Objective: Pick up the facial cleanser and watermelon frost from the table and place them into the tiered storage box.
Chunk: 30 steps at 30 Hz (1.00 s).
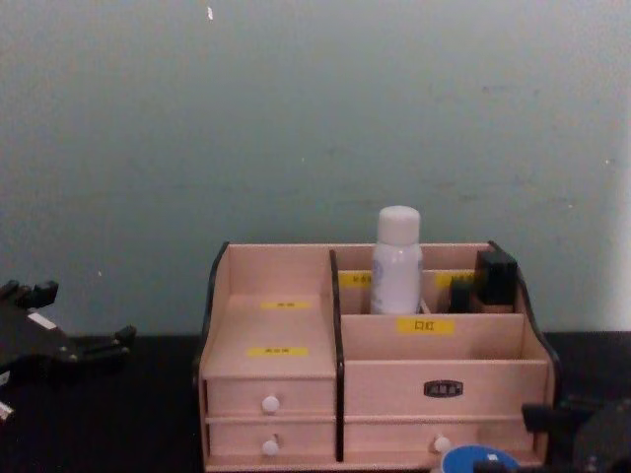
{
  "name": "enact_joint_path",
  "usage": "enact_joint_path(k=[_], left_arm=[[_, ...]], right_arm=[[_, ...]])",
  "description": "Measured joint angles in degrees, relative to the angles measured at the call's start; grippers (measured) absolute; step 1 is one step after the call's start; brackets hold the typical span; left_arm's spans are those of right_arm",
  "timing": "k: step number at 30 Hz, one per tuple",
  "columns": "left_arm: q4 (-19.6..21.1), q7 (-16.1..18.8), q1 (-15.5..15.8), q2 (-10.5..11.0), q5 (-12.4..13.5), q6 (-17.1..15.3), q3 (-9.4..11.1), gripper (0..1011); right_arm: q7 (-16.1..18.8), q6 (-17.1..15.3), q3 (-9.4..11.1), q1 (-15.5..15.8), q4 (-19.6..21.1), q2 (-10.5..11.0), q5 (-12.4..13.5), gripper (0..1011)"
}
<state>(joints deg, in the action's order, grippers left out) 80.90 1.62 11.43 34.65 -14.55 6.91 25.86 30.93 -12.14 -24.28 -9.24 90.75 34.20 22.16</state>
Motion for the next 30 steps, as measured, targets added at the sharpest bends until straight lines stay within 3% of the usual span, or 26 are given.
enact_joint_path(k=[13,30], left_arm=[[0.0,0.0,0.0,0.0,0.0,0.0,0.0,1001],[0.0,0.0,0.0,0.0,0.0,0.0,0.0,1001]], right_arm=[[-0.4,-0.5,-1.7,-0.3,-1.4,0.5,0.2,1000],[-0.9,-0.5,-2.7,-1.5,-3.0,-0.7,0.0,1000]])
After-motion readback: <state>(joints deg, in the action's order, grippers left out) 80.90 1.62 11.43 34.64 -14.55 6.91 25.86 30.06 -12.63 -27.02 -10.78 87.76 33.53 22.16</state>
